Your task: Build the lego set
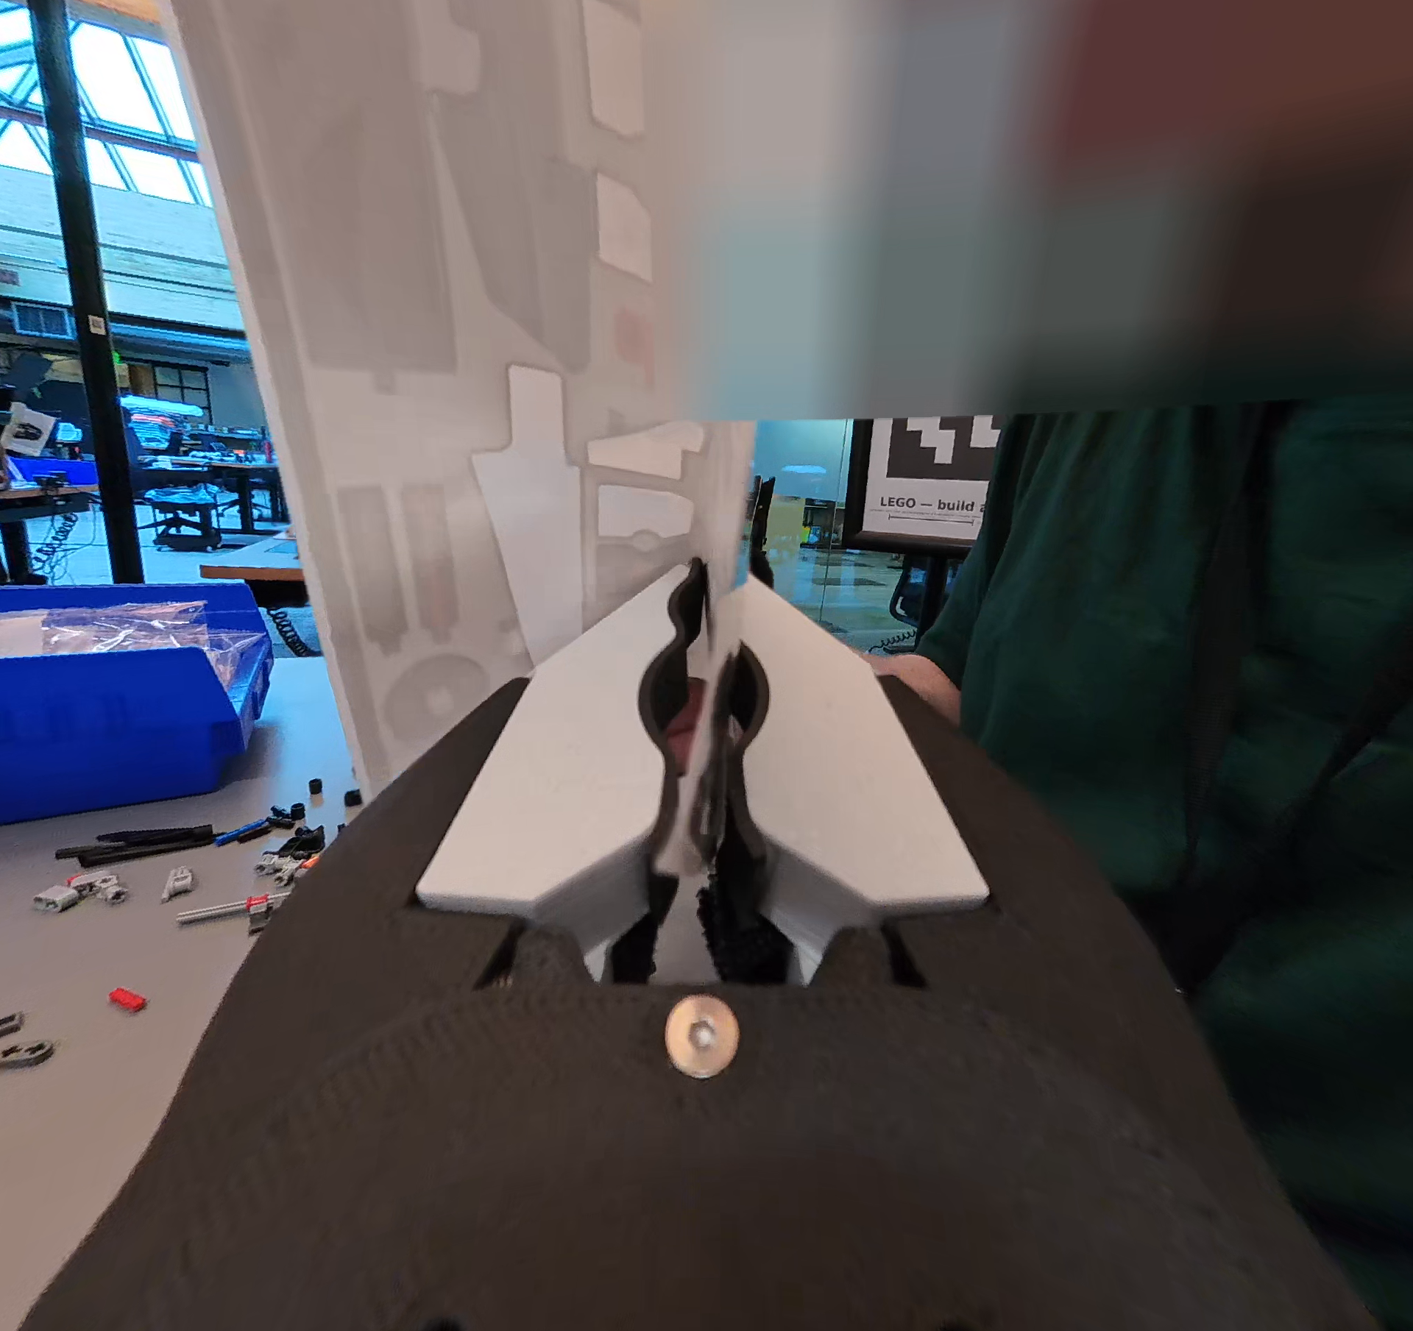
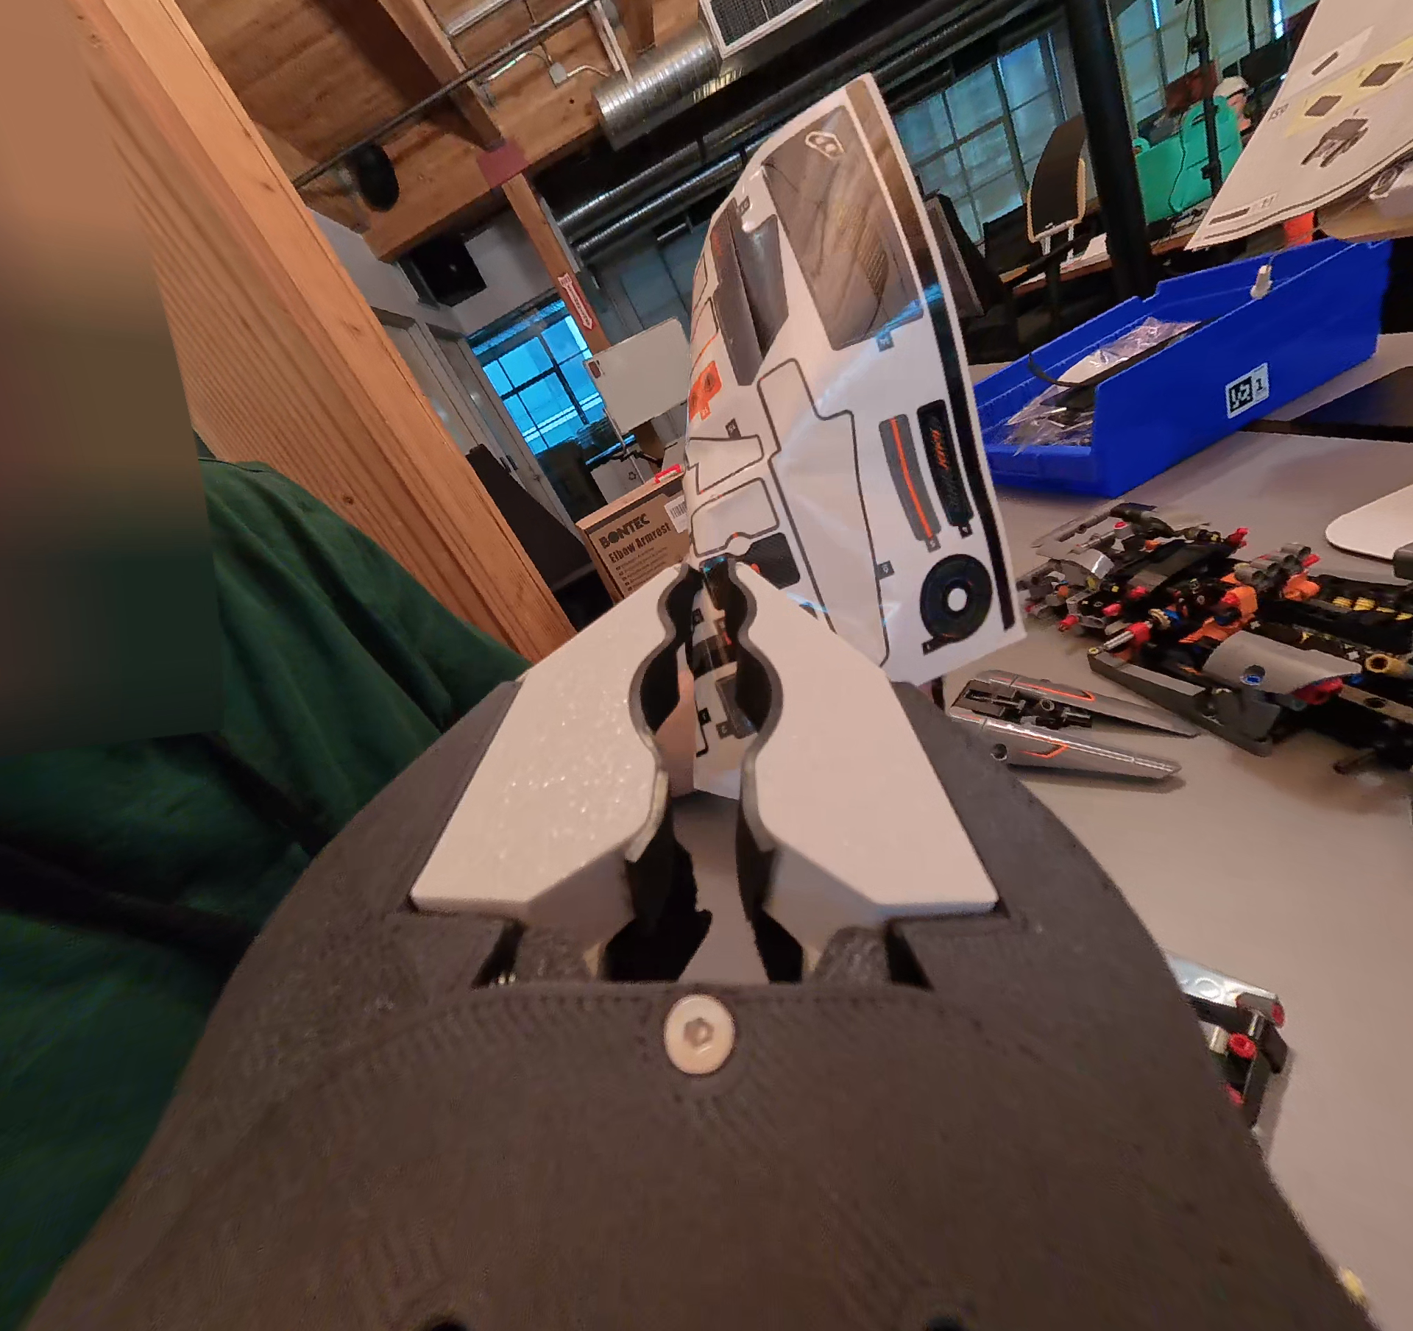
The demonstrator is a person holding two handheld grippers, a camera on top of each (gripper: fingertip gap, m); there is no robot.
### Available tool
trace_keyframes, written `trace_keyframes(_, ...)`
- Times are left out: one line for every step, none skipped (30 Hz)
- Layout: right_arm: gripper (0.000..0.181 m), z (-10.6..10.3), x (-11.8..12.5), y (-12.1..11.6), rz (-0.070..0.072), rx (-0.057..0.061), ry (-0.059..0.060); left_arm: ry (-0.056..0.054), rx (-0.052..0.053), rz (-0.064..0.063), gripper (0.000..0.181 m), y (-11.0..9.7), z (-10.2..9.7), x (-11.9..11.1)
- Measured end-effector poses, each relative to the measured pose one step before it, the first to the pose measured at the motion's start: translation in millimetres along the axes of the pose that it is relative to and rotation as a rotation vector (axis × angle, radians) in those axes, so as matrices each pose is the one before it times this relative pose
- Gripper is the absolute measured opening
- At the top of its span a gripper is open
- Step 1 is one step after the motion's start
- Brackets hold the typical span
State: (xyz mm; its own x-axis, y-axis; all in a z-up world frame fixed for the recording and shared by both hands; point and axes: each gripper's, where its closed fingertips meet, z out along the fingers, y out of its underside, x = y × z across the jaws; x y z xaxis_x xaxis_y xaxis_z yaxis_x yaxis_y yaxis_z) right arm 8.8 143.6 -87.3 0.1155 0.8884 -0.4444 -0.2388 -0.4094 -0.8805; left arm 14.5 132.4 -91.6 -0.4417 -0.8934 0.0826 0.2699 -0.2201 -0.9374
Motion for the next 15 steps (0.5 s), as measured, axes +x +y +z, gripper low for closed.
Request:
trace_keyframes(0.006, 0.34, -0.38, 0.5, -0.0007, -0.0056, 0.0007, -0.0017, -0.0021, 0.0012, 0.0, 0.52, 0.15, -0.28)
trace_keyframes(0.007, 0.39, -0.18, 0.51, -0.001, -0.0047, 0.0007, -0.0029, -0.0026, 0.0017, 0.0, 0.48, 0.1, -0.35)
trace_keyframes(0.007, 0.39, 0.08, 0.61, -0.001, -0.0048, 0.0007, -0.0032, -0.0032, 0.0028, 0.0, 0.54, 0.03, -0.56)
trace_keyframes(0.008, 0.1, 0.28, 0.23, -0.0002, -0.0016, 0.0015, -0.0014, -0.0012, 0.0017, 0.0, 0.07, -0.1, -0.18)
trace_keyframes(0.007, -0.2, 0.43, -0.07, 0.0017, 0.0014, 0.0015, -0.0001, -0.0011, 0.0002, 0.0, 0.13, -0.12, -0.12)
trace_keyframes(0.006, -0.09, 0.09, 0.19, 0.0048, -0.0005, -0.0015, -0.0024, -0.0056, 0.0043, 0.0, 0.8, 0.16, -0.21)
trace_keyframes(0.006, -0.2, -0.17, 0.14, 0.0056, 0.0008, -0.0053, 0.0013, -0.0034, 0.0046, 0.0, 0.38, 0.25, 0.55)
trace_keyframes(0.006, -0.38, -0.57, -0.21, 0.0066, 0.0048, -0.0083, 0.0033, -0.0011, 0.0013, 0.0, -0.08, 0.42, 0.77)
trace_keyframes(0.004, -0.23, -0.24, -0.03, 0.0102, 0.0032, -0.0085, 0.0, -0.0027, 0.0016, 0.0, 0.3, 0.16, 0.08)
trace_keyframes(0.004, -0.38, 0.01, 0.3, 0.0094, 0.0016, -0.0068, -0.0012, -0.0035, 0.002, 0.0, 0.63, 0.13, -0.16)
trace_keyframes(0.004, -0.31, -0.07, 0.04, 0.0058, 0.0031, -0.0066, 0.0017, -0.0016, 0.0017, 0.0, 0.21, 0.12, 0.35)
trace_keyframes(0.003, -0.31, -0.43, -0.18, 0.0086, 0.0047, -0.0089, 0.0004, -0.0008, 0.0012, 0.0, -0.03, 0.13, 0.26)
trace_keyframes(0.002, -0.17, -0.16, 0.05, 0.006, 0.0026, -0.0051, -0.0021, -0.0035, 0.0033, 0.0, 0.32, 0.13, -0.1)
trace_keyframes(0.001, -0.16, 0.13, 0.36, -0.0037, -0.0016, 0.0009, -0.002, -0.0037, 0.0033, 0.0, 0.46, -0.16, -0.11)
trace_keyframes(0.0, -0.13, -0.02, -0.12, -0.0027, -0.0008, 0.0017, 0.002, 0.0, -0.0005, 0.0, -0.02, -0.04, 0.22)
